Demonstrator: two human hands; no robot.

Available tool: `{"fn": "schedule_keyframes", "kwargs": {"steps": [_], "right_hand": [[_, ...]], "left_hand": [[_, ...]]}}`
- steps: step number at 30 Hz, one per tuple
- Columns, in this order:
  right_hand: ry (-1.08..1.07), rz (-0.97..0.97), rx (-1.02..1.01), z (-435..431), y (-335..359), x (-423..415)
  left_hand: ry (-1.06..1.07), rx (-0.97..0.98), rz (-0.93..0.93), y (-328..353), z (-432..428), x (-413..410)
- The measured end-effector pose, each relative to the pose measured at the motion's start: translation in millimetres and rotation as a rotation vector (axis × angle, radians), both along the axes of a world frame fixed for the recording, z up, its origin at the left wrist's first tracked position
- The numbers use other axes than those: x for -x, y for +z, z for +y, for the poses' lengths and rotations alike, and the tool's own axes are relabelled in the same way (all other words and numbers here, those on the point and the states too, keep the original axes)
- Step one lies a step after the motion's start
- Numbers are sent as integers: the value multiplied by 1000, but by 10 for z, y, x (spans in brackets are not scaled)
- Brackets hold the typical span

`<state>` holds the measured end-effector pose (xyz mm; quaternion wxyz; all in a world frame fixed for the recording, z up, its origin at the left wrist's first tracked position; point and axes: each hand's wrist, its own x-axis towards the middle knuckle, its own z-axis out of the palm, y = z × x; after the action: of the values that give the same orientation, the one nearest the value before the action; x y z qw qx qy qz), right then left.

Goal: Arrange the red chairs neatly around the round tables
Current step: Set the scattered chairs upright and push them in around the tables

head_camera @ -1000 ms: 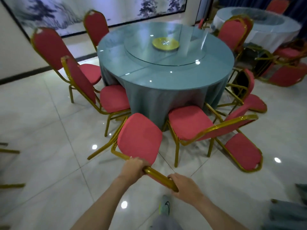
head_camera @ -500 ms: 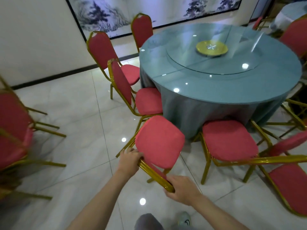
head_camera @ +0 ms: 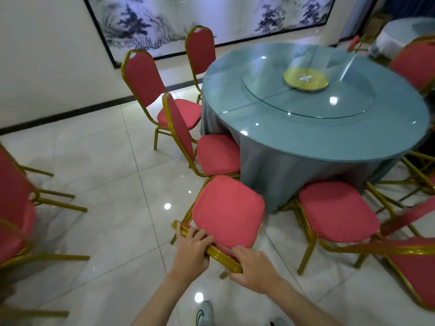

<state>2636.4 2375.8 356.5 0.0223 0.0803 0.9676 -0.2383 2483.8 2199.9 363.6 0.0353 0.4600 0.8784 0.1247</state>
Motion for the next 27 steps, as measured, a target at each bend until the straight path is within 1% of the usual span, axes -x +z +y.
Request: {"fn": "schedule_keyframes", "kwargs": {"steps": [4,6,9,12,15,18,20,22,24,27], "right_hand": [[-105,55,-64,-392,-13,465],[-148,64,-64,-570,-54,665],[-93,54,-36,-736,-70,924],[-21,31,-37,-779,-17,1059],[-40,-21,-23,-776,0,1043],[-42,-86,-13,-771,4,1035],[-53,-144,40,-772,-8,1049],[-82,-194,139,-734,0,1039],[-125,-188,231,-672,66,1017],[-263,-135,344,-529,197,912]], "left_hand": [[129,39,-25,-97,-200,481],[175,53,-71,-173,-362,753],[219,49,-123,-268,-644,1061],[221,-5,-143,-279,-736,1160],[245,-57,-185,-303,-723,1148],[267,-37,-205,-320,-722,1140],[248,-7,-232,-312,-738,1148],[205,34,-278,-267,-754,1181],[152,84,-348,-173,-762,1219],[102,70,-400,25,-722,1207]]}}
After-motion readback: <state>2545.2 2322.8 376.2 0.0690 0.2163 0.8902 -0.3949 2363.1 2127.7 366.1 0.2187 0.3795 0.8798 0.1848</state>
